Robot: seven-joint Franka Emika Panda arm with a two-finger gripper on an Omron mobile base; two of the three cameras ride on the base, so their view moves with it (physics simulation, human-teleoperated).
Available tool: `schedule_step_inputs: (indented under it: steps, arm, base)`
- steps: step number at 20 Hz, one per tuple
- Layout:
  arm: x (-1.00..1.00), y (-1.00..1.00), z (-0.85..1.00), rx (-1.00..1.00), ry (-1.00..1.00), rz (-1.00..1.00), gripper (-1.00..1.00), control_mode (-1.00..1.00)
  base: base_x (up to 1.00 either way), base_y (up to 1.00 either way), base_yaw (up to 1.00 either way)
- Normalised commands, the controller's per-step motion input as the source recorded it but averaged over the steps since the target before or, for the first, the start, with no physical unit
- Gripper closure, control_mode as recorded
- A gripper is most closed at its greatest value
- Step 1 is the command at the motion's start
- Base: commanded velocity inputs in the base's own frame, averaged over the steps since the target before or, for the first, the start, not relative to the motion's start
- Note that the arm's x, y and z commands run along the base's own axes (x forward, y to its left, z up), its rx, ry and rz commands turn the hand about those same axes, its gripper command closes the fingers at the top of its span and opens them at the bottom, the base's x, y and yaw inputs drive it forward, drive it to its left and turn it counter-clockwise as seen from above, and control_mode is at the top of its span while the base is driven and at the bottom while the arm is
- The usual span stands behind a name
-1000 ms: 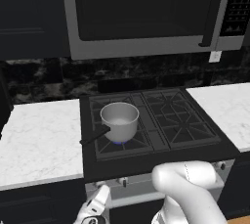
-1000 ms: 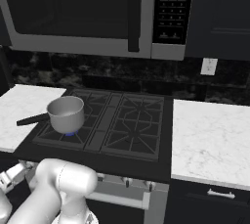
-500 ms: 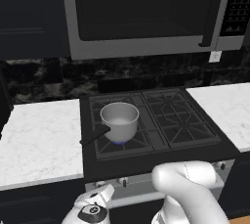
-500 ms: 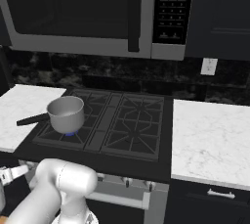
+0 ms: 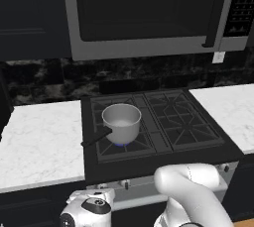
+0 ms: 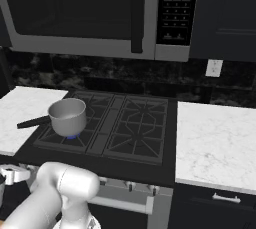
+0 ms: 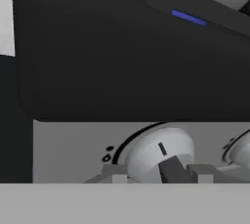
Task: Turn off the front left burner of the stove.
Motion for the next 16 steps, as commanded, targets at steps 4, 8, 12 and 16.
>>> schedule_step_inputs:
  steps: [4,8,12,16]
  arm:
    - [0.44,0.0,0.1,0.4,0.0,-0.21,1.0,-1.0]
    - [0.41,0.0,0.04,0.41,0.0,-0.26,1.0,-1.0]
    - [0.24,-0.34,0.0,0.29,-0.02,-0.19,1.0,-1.0]
    - [0.0,-0.71,0.0,0.36,-0.13,-0.19,1.0,-1.0]
  base:
    - [0.0,0.0,0.0]
    - [0.0,0.0,0.0]
    - [0.0,0.0,0.0]
    - [0.0,0.0,0.0]
